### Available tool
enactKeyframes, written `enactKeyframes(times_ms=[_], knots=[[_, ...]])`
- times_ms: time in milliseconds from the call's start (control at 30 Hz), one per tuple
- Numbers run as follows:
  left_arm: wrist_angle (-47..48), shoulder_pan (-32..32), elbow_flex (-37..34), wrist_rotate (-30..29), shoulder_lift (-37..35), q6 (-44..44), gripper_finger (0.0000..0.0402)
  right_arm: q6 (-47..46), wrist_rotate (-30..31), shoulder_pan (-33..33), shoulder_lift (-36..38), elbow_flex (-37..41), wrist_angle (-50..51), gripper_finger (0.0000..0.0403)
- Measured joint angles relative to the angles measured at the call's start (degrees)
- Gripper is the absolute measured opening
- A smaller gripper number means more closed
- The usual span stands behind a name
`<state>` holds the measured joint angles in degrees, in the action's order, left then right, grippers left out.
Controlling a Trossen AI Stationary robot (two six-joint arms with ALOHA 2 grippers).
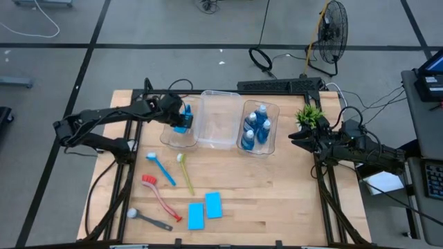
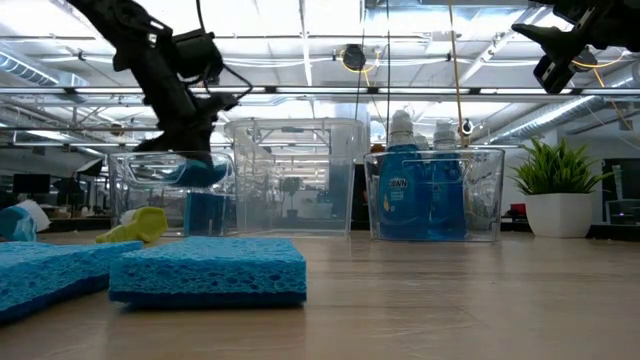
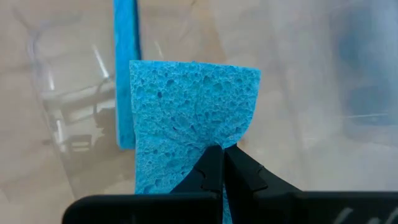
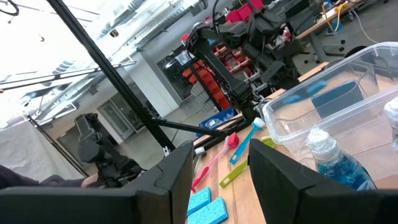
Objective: Pick & Place Kitchen Sink Supplies
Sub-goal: Put the blue sponge into the left transparent bin
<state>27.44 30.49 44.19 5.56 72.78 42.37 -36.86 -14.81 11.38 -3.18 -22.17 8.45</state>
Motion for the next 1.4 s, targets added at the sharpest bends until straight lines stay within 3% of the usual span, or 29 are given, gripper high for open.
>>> enactKeyframes(times_ms=[333, 667, 1033, 1400], knots=[[-2.47, -0.25, -3.50, 0.32, 0.02, 1.68, 0.0000, -0.02, 2.95, 0.00, 0.00, 0.00, 0.00, 0.0141], [0.18, -0.24, -3.50, -5.66, 0.37, 1.30, 0.0000, -0.02, 4.31, 0.02, 0.00, 0.00, 0.00, 0.0141], [-2.36, -0.14, -3.50, -5.59, 5.91, 1.24, 0.0000, -0.02, 4.19, 0.02, 0.02, 0.00, 0.00, 0.0141], [-4.09, -0.14, -3.50, -4.23, 6.51, 1.30, 0.0003, -0.02, 4.11, 0.02, 0.00, 0.00, -0.02, 0.0141]])
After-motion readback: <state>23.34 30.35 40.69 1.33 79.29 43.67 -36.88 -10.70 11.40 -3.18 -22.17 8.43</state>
